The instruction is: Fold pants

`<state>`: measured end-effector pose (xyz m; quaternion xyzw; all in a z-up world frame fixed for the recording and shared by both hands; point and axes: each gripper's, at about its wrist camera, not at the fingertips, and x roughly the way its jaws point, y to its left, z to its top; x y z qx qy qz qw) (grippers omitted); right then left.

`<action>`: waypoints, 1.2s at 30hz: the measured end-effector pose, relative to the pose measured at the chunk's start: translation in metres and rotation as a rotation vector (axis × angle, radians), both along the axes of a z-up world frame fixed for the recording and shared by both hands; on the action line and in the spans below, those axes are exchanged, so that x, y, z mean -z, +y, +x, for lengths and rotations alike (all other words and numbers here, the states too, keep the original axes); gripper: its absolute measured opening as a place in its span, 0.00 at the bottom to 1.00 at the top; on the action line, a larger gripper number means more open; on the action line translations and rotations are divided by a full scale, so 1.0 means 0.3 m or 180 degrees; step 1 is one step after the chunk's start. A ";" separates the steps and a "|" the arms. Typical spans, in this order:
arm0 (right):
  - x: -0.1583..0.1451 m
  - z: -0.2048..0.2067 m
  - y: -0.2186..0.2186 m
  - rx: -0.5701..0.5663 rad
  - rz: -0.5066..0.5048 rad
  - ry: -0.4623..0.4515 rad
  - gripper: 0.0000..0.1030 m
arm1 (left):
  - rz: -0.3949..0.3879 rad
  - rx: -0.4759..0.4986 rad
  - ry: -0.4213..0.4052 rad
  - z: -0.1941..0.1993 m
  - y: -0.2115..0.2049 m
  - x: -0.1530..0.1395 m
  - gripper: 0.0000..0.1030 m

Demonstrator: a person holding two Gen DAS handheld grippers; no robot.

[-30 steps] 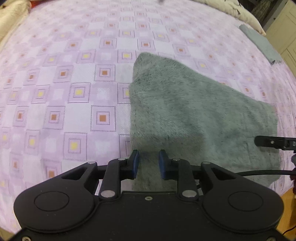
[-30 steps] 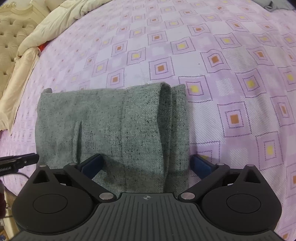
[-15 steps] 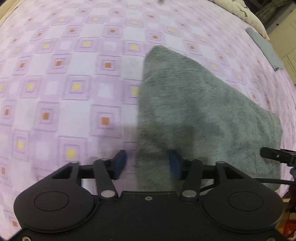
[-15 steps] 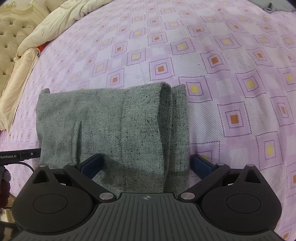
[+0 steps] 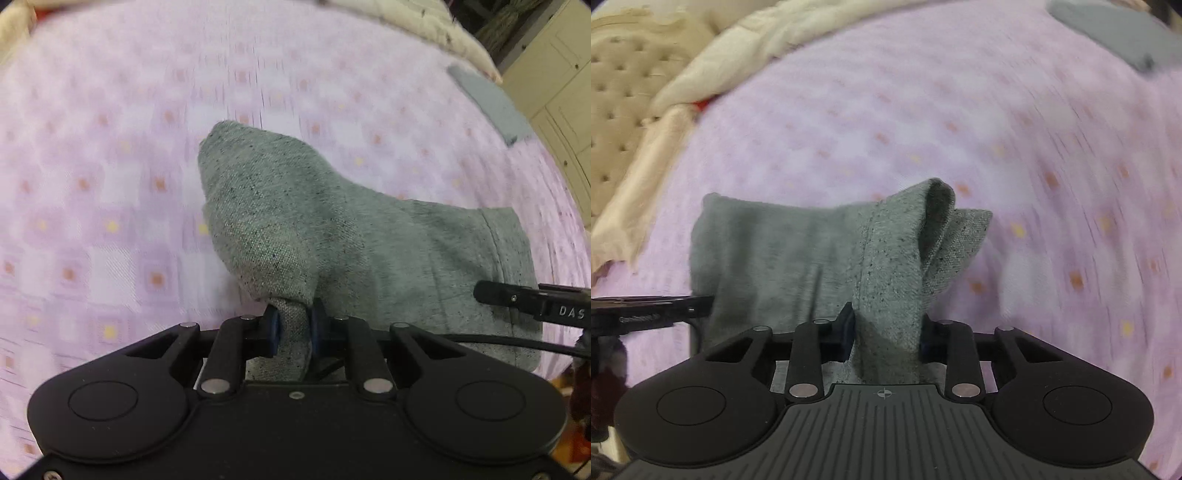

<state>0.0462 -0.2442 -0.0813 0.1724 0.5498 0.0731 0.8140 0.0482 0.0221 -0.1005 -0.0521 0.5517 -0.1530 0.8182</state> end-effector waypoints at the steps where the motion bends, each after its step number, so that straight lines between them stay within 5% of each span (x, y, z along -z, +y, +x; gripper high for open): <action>1: -0.029 0.020 0.010 -0.0027 0.0011 -0.0078 0.28 | 0.0019 -0.0053 -0.0107 0.007 0.014 -0.032 0.20; 7: -0.107 0.274 0.070 -0.0139 0.0197 -0.0327 0.28 | -0.0055 -0.0327 -0.0344 0.198 0.164 -0.156 0.20; 13: -0.051 0.545 0.175 -0.0198 0.0221 -0.0390 0.30 | 0.0154 -0.0399 -0.0398 0.465 0.227 -0.129 0.22; 16: 0.026 0.643 0.214 -0.0186 -0.0005 -0.0242 0.39 | 0.0401 -0.0499 -0.0209 0.559 0.201 -0.049 0.29; 19: 0.094 0.696 0.228 -0.0107 -0.0478 -0.0004 0.39 | 0.0623 -0.0719 -0.0075 0.549 0.269 -0.021 0.20; 36: -0.218 0.423 0.301 -0.0341 -0.0538 -0.0667 0.39 | 0.0839 -0.0816 -0.0418 0.301 0.111 -0.240 0.22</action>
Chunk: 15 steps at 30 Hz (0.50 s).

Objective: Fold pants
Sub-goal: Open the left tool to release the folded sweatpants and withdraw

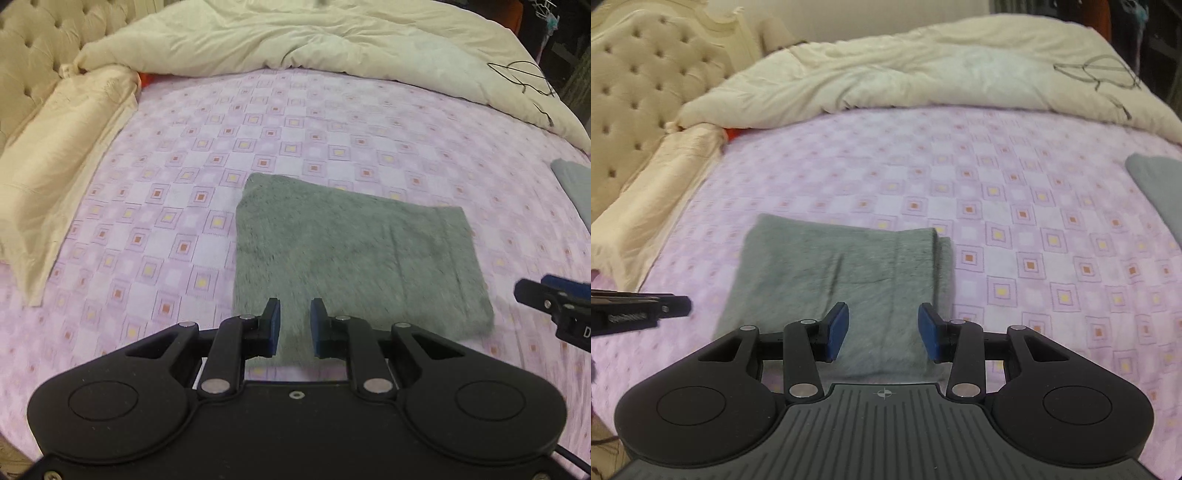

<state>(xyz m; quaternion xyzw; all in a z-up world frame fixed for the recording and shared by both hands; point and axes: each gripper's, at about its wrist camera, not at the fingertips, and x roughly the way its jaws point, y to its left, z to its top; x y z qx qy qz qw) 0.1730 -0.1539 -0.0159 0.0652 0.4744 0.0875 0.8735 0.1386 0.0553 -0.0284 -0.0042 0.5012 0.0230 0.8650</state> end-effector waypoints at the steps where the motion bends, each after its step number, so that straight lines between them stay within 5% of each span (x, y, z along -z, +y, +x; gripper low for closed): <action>1: -0.014 -0.015 0.003 -0.0012 -0.0002 -0.0029 0.39 | 0.0025 0.0008 -0.0009 -0.027 -0.015 -0.010 0.22; 15: -0.146 -0.260 0.011 -0.0034 0.0053 -0.0296 0.39 | -0.0028 0.0017 -0.0108 -0.312 -0.136 -0.103 0.22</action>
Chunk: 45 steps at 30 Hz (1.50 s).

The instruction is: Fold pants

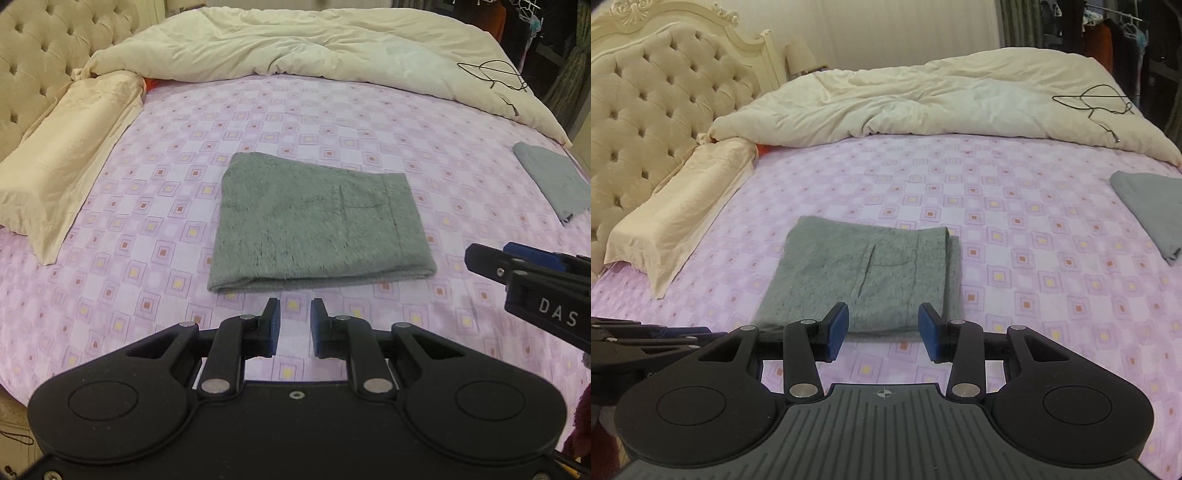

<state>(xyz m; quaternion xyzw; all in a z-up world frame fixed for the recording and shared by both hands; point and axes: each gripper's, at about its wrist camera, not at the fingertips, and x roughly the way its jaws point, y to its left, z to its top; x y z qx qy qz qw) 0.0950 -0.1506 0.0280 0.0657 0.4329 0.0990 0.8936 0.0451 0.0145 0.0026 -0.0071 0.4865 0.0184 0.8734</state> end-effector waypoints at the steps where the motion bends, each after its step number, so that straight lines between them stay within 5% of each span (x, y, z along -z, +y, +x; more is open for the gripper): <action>1: -0.005 -0.012 -0.001 0.0004 -0.0004 -0.0013 0.39 | 0.0006 -0.0005 -0.0018 -0.012 -0.003 -0.004 0.22; 14: -0.059 -0.088 0.041 -0.0041 -0.0088 -0.0195 0.39 | -0.0001 0.0006 -0.0105 -0.064 -0.005 -0.024 0.22; 45: -0.050 -0.042 0.057 0.0002 -0.0112 -0.0114 0.39 | 0.0041 0.0127 -0.0046 0.001 -0.005 -0.031 0.23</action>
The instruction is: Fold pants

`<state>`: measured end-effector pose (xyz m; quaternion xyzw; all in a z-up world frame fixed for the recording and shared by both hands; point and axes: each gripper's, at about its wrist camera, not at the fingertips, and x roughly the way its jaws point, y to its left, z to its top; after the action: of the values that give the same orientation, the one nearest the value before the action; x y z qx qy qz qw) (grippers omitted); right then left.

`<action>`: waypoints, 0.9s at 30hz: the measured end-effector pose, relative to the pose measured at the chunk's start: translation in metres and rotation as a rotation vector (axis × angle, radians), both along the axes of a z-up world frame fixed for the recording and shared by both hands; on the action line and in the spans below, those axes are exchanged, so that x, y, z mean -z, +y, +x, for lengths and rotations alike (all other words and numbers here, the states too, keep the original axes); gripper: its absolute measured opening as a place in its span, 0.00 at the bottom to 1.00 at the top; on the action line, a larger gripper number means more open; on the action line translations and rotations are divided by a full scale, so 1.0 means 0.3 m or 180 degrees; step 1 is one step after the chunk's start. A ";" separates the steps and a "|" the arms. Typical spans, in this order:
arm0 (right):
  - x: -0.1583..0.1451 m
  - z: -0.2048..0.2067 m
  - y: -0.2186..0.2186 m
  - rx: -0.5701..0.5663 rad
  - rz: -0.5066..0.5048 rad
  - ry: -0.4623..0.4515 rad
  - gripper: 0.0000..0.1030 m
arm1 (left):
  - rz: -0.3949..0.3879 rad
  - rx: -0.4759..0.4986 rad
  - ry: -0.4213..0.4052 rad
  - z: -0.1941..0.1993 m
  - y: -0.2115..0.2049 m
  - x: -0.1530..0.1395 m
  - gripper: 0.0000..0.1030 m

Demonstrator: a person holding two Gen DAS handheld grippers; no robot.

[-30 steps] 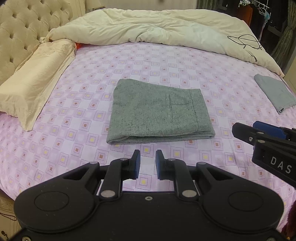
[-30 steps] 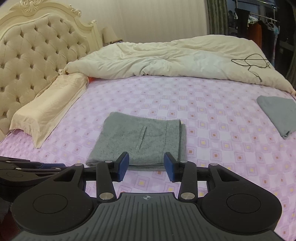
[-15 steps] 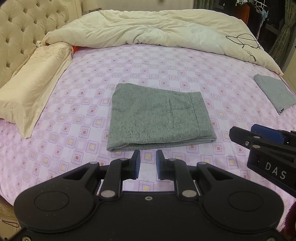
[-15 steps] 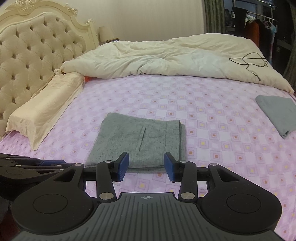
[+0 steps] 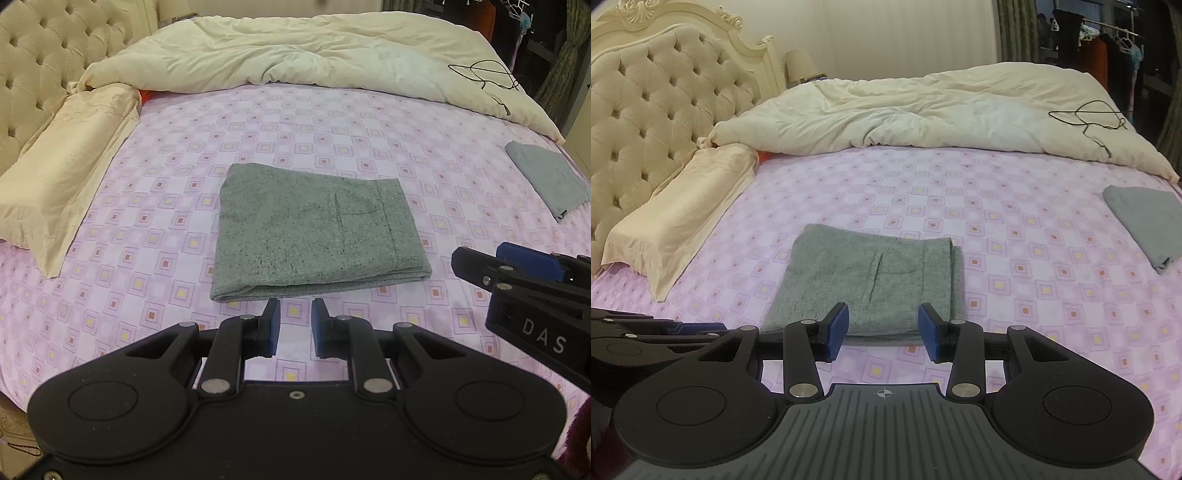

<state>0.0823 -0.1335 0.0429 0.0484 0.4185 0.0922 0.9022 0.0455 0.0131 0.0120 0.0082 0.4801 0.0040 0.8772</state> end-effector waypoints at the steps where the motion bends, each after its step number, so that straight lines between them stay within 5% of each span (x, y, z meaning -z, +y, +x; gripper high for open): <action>1: 0.000 0.001 0.002 0.0005 0.0002 0.0003 0.39 | 0.0001 0.0001 0.0006 0.001 -0.001 0.000 0.24; 27: 0.029 0.003 0.020 -0.0022 -0.0099 0.0185 0.39 | 0.0075 -0.0038 0.0159 -0.013 -0.007 0.029 0.24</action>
<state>0.0834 -0.1275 0.0341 0.0355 0.4461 0.0874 0.8900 0.0415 0.0111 0.0034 0.0157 0.5018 0.0147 0.8647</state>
